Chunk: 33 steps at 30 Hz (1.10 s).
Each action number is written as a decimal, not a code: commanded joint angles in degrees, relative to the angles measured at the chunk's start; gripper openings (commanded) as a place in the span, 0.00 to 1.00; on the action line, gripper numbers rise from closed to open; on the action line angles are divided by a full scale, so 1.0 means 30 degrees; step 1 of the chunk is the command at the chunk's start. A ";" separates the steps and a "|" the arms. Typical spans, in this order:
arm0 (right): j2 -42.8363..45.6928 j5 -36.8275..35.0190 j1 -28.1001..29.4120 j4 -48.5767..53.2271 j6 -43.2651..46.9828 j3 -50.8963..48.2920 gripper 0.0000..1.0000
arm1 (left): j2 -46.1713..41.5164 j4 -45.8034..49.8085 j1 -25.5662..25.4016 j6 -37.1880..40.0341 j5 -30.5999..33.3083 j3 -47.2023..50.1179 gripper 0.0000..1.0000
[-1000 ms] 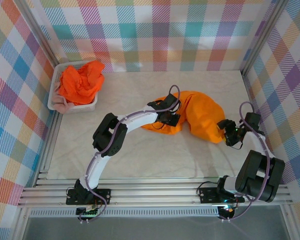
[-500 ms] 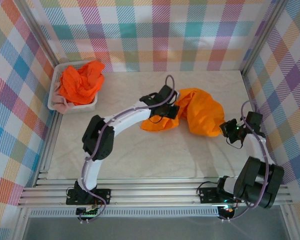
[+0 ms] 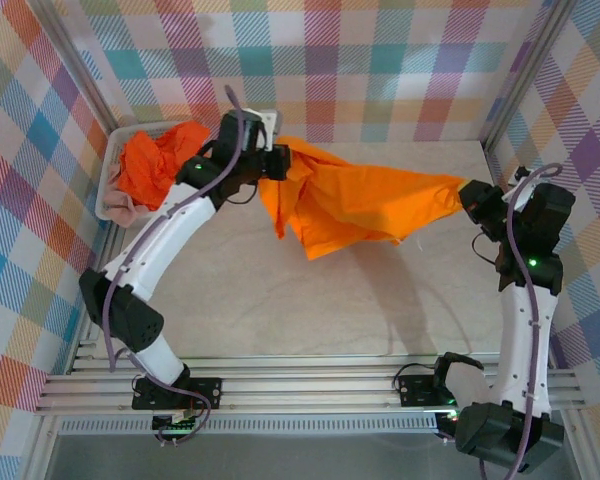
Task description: Fold and stack the shorts
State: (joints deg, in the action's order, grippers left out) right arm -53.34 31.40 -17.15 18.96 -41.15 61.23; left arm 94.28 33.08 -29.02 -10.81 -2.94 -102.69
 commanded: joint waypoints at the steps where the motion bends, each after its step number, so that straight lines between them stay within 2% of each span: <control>1: 0.0649 0.0493 0.0674 -0.0324 0.0708 0.1589 0.00 | -0.1480 0.0653 0.0765 0.0523 -0.0354 -0.0728 0.00; 5: 0.0559 0.0506 0.1457 0.1061 0.1742 0.3546 0.00 | -0.1704 0.2245 0.1324 0.0556 -0.0951 -0.1981 0.00; 9: 0.0534 0.0067 0.2868 0.2464 0.3040 0.4748 0.00 | -0.1286 0.3342 0.1422 0.0261 -0.2636 -0.2475 0.03; 14: -0.0086 -0.1540 0.4702 0.4685 0.4008 0.5224 0.00 | -0.0569 0.2603 0.1412 -0.0682 -0.3572 -0.1036 0.14; 16: -0.0501 -0.2248 0.5402 0.5360 0.4164 0.5080 0.00 | -0.0069 0.2102 0.1447 -0.0788 -0.3842 -0.0617 0.32; 18: -0.1016 -0.3465 0.6138 0.6029 0.4081 0.4890 0.00 | 0.0402 0.1673 0.1479 -0.0764 -0.4630 -0.0576 0.40; 20: -0.1538 -0.4281 0.6760 0.6506 0.4055 0.4765 0.00 | 0.0333 0.0985 0.1470 -0.1025 -0.5276 -0.0244 0.55; 22: -0.1993 -0.5144 0.7089 0.6925 0.3906 0.4506 0.00 | -0.0429 -0.0420 0.1462 -0.1726 -0.5652 0.1075 0.65; 24: -0.2380 -0.5891 0.7155 0.7163 0.3716 0.4036 0.00 | -0.1669 -0.2091 0.1394 -0.2596 -0.5757 0.3287 0.69; 28: -0.2938 -0.6795 0.7209 0.7169 0.3880 0.3093 0.00 | -0.3711 -0.3941 -0.0179 -0.2896 -0.4925 0.7629 0.70; 33: -0.4074 -0.8097 0.7178 0.7109 0.4609 0.2508 0.00 | -0.4560 -0.5549 -0.4471 -0.1640 -0.3093 1.1584 0.69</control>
State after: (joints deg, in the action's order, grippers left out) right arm -64.12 10.79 4.14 40.03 -29.63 69.38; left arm 81.87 21.87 -36.67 -17.82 -15.05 -71.85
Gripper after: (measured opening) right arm 0.057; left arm 0.693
